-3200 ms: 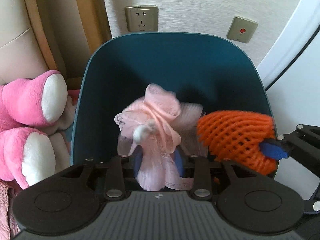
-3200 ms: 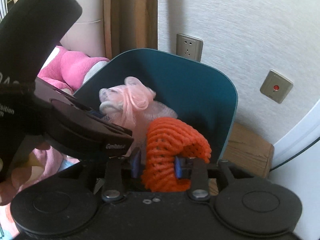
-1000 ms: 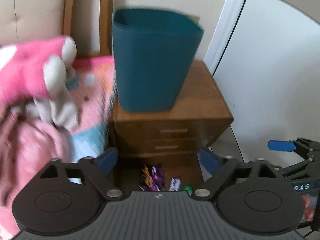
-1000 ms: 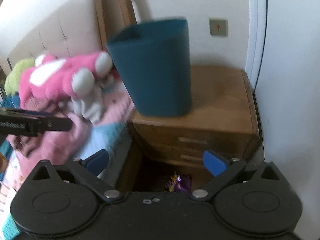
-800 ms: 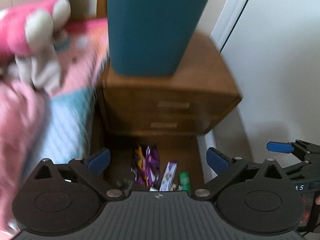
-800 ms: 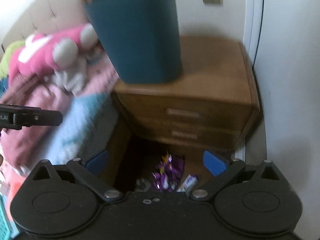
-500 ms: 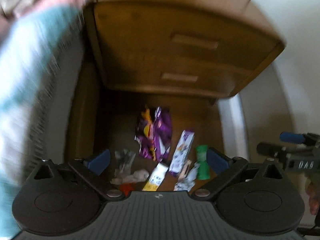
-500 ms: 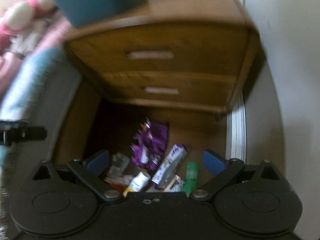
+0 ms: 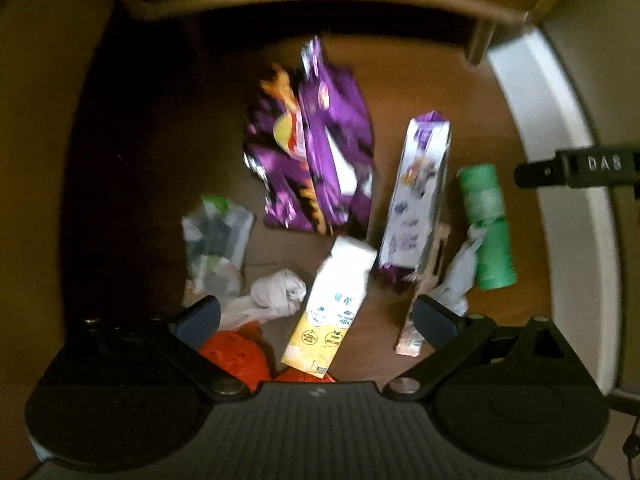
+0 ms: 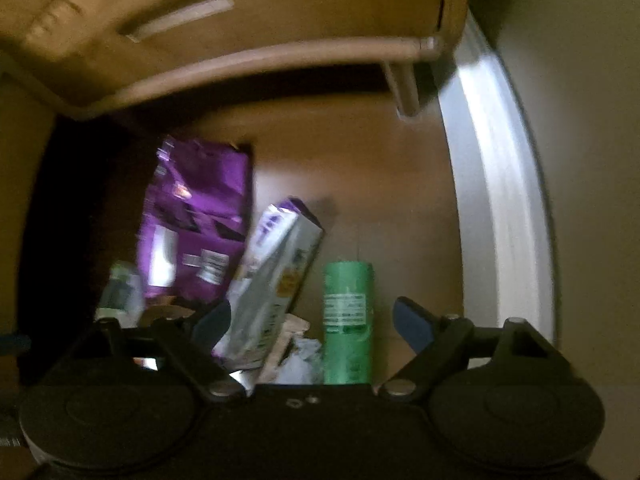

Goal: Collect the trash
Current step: 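Lower both grippers back toward the trash on the floor, then grasp the white milk bottle with the left gripper while the right grasps the green can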

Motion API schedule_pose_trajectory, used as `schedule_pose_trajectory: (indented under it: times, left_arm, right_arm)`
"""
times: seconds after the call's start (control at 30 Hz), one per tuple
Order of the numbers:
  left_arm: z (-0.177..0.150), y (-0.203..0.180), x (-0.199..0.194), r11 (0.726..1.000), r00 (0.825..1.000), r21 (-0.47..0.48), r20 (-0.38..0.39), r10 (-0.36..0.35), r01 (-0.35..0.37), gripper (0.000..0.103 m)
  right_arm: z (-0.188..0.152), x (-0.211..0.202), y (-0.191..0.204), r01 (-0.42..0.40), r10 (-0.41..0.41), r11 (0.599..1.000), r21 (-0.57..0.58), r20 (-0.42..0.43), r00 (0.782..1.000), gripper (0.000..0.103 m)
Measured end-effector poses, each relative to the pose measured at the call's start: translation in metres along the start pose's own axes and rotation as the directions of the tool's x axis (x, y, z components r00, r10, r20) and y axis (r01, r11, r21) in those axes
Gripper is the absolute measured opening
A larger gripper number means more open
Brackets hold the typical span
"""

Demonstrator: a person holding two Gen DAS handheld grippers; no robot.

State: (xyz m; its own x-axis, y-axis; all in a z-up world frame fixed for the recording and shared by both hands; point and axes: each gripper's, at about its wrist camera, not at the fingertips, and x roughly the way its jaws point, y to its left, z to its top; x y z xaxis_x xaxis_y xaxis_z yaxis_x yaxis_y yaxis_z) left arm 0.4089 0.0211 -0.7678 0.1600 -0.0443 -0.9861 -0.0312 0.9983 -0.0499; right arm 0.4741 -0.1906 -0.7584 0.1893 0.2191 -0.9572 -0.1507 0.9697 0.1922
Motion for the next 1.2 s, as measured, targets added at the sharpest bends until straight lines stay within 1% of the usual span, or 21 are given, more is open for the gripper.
schedule_pose_trajectory:
  times: [0.1, 0.17, 0.23, 0.37, 0.43, 0.5, 0.53, 0.57, 0.6, 0.63, 0.7, 0.73, 0.77, 0.83, 0.97, 1.07, 1.13, 1.2]
  left_arm:
    - [-0.006, -0.002, 0.041, 1.000, 0.999, 0.006, -0.039, 0.006, -0.006, 0.103]
    - [-0.009, -0.003, 0.061, 1.000, 0.998, 0.003, -0.060, 0.007, -0.006, 0.103]
    - [-0.010, -0.003, 0.079, 1.000, 0.997, -0.002, -0.077, 0.010, -0.010, 0.103]
    - [-0.013, -0.004, 0.101, 1.000, 0.996, -0.006, -0.092, 0.009, -0.009, 0.102]
    - [-0.014, -0.005, 0.109, 1.000, 0.995, 0.000, -0.099, 0.010, -0.010, 0.095]
    - [-0.014, -0.006, 0.115, 1.000, 0.993, 0.003, -0.115, 0.005, -0.005, 0.075]
    - [-0.015, -0.006, 0.117, 1.000, 0.993, 0.004, -0.120, 0.004, -0.003, 0.069]
    - [-0.016, -0.006, 0.119, 1.000, 0.992, 0.004, -0.124, 0.002, -0.002, 0.061]
    - [-0.016, -0.007, 0.121, 1.000, 0.992, 0.005, -0.124, 0.003, -0.002, 0.059]
    - [-0.016, -0.007, 0.122, 1.000, 0.992, 0.010, -0.122, 0.006, -0.005, 0.058]
    - [-0.016, -0.009, 0.122, 1.000, 0.993, 0.021, -0.118, 0.005, -0.003, 0.053]
    - [-0.016, -0.010, 0.122, 1.000, 0.993, 0.026, -0.118, 0.007, -0.004, 0.053]
    - [-0.017, -0.011, 0.121, 1.000, 0.993, 0.029, -0.117, 0.007, -0.004, 0.051]
    - [-0.017, -0.016, 0.120, 0.999, 0.993, 0.035, -0.118, 0.008, -0.004, 0.049]
    - [-0.022, -0.029, 0.112, 0.997, 0.993, 0.067, -0.109, 0.044, -0.037, 0.046]
    - [-0.024, -0.036, 0.096, 0.998, 0.994, 0.063, -0.105, 0.032, -0.026, 0.045]
    - [-0.023, -0.040, 0.080, 0.998, 0.995, 0.065, -0.097, 0.034, -0.028, 0.045]
    - [-0.021, -0.041, 0.062, 0.998, 0.996, 0.057, -0.090, 0.020, -0.014, 0.045]
  right_arm:
    - [-0.004, 0.038, -0.007, 0.016, -0.016, 1.000, 0.003, -0.034, 0.999, 0.083]
    - [-0.008, 0.060, -0.012, 0.031, -0.032, 0.999, -0.010, -0.050, 0.998, 0.080]
    - [-0.011, 0.077, -0.018, 0.028, -0.028, 1.000, -0.004, -0.066, 0.997, 0.077]
    - [-0.016, 0.099, -0.027, 0.022, -0.022, 1.000, 0.010, -0.089, 0.996, 0.072]
    - [-0.019, 0.106, -0.031, 0.020, -0.018, 1.000, 0.020, -0.094, 0.995, 0.068]
    - [-0.021, 0.111, -0.034, 0.014, -0.011, 1.000, 0.025, -0.098, 0.995, 0.065]
    - [-0.022, 0.112, -0.035, 0.013, -0.011, 1.000, 0.026, -0.097, 0.995, 0.063]
    - [-0.021, 0.113, -0.034, 0.012, -0.009, 1.000, 0.027, -0.098, 0.995, 0.060]
    - [-0.021, 0.114, -0.035, 0.010, -0.008, 1.000, 0.027, -0.096, 0.995, 0.059]
    - [-0.022, 0.115, -0.035, 0.009, -0.006, 1.000, 0.027, -0.095, 0.995, 0.058]
    - [-0.022, 0.117, -0.038, 0.009, -0.006, 1.000, 0.029, -0.095, 0.995, 0.056]
    - [-0.022, 0.118, -0.037, 0.009, -0.006, 1.000, 0.030, -0.095, 0.995, 0.050]
    - [-0.023, 0.119, -0.037, 0.011, -0.008, 0.999, 0.031, -0.092, 0.996, 0.049]
    - [-0.025, 0.117, -0.039, 0.018, -0.015, 0.999, 0.042, -0.081, 0.997, 0.049]
    - [-0.030, 0.105, -0.038, 0.028, -0.026, 0.999, 0.031, -0.052, 0.998, 0.049]
    - [-0.034, 0.087, -0.035, 0.032, -0.032, 0.999, 0.019, -0.022, 0.999, 0.049]
    - [-0.037, 0.073, -0.035, 0.031, -0.031, 0.999, 0.022, -0.006, 1.000, 0.049]
    - [-0.040, 0.056, -0.034, 0.028, -0.029, 0.999, 0.029, 0.001, 1.000, 0.049]
